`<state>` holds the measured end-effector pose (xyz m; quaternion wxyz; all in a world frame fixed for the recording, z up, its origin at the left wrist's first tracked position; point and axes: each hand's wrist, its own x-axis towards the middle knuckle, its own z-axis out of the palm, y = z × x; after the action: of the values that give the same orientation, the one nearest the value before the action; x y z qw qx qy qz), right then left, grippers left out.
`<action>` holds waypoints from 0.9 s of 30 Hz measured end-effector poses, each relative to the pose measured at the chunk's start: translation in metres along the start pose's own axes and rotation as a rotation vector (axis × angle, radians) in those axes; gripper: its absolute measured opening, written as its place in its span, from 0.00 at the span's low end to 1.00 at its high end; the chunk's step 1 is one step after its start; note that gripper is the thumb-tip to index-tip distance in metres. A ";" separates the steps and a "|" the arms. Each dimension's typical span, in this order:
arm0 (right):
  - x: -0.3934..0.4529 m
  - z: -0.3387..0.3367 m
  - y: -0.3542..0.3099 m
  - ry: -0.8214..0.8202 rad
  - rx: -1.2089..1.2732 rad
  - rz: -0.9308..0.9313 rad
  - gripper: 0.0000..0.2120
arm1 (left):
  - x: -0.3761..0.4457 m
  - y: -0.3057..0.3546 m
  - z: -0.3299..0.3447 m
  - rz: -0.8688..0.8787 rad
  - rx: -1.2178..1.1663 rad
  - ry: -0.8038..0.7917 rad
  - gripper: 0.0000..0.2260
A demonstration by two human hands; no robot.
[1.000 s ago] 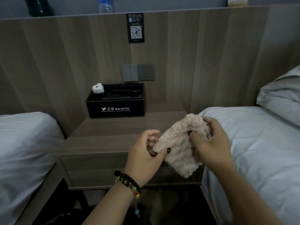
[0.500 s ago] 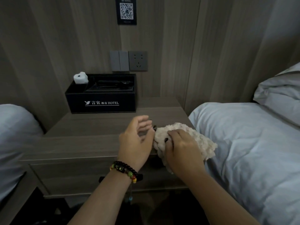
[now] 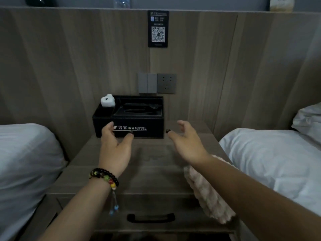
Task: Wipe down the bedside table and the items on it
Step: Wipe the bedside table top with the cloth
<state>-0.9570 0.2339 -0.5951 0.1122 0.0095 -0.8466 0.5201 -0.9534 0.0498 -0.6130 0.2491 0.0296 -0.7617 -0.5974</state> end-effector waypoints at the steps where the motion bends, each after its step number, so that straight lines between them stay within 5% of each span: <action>1: 0.014 0.008 -0.004 -0.022 -0.007 0.021 0.29 | 0.015 -0.005 -0.004 -0.027 0.041 0.004 0.26; 7: 0.089 0.054 -0.012 0.041 0.101 0.293 0.32 | 0.103 -0.041 -0.011 -0.329 0.196 0.183 0.37; 14: 0.133 0.085 0.007 0.052 0.352 0.458 0.38 | 0.165 -0.068 0.005 -0.610 -0.070 0.300 0.38; 21: 0.144 0.083 0.022 -0.008 0.481 0.467 0.49 | 0.167 -0.079 0.012 -0.575 0.015 0.330 0.34; 27: 0.135 0.067 0.027 0.034 0.534 0.491 0.36 | 0.147 -0.064 0.000 -0.578 -0.025 0.230 0.34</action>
<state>-1.1041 0.2008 -0.6204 -0.0085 -0.1737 -0.6561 0.7344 -1.0983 -0.0188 -0.6217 0.1536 0.3095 -0.6810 -0.6457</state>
